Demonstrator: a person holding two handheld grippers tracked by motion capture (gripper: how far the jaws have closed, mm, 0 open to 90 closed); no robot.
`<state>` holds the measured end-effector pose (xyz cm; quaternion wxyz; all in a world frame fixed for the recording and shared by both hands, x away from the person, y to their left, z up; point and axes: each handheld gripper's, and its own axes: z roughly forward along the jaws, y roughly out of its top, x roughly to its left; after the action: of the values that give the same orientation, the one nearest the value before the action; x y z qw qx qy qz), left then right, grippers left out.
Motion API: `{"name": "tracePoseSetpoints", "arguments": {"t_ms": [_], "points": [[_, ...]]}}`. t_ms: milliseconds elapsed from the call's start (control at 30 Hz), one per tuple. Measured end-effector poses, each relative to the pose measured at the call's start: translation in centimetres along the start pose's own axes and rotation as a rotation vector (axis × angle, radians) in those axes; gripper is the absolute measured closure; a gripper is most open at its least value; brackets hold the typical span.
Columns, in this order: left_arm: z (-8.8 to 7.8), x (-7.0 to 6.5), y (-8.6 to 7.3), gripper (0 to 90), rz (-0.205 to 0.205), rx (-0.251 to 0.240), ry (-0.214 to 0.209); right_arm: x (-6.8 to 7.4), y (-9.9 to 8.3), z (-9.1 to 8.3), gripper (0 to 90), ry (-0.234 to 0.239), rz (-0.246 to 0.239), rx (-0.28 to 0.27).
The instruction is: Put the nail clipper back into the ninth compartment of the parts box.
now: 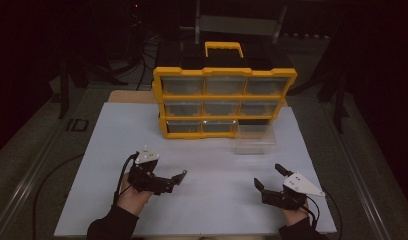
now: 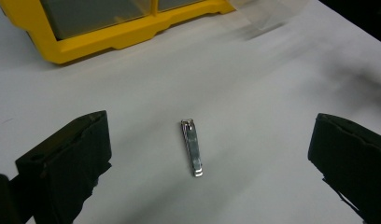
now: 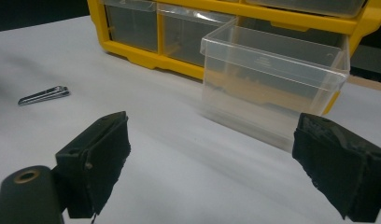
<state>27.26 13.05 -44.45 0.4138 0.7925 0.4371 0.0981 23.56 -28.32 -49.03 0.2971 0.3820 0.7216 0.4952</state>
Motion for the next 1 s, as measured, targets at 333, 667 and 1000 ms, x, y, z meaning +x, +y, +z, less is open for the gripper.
{"name": "tracePoseSetpoints", "arguments": {"t_ms": [333,667,1000], "points": [[2.7,-1.5,0.8,0.2,0.023,0.001,0.047,0.0,0.0,0.0,10.9,0.003,0.001,-0.001],[5.3,-0.9,0.5,6.3,0.006,0.05,0.085,-0.1,-0.1,0.0,10.9,0.011,-0.002,0.0],[6.9,-0.3,-0.3,18.1,-0.044,0.106,0.101,-0.1,-0.2,0.1,10.9,0.015,-0.002,0.005]]}}
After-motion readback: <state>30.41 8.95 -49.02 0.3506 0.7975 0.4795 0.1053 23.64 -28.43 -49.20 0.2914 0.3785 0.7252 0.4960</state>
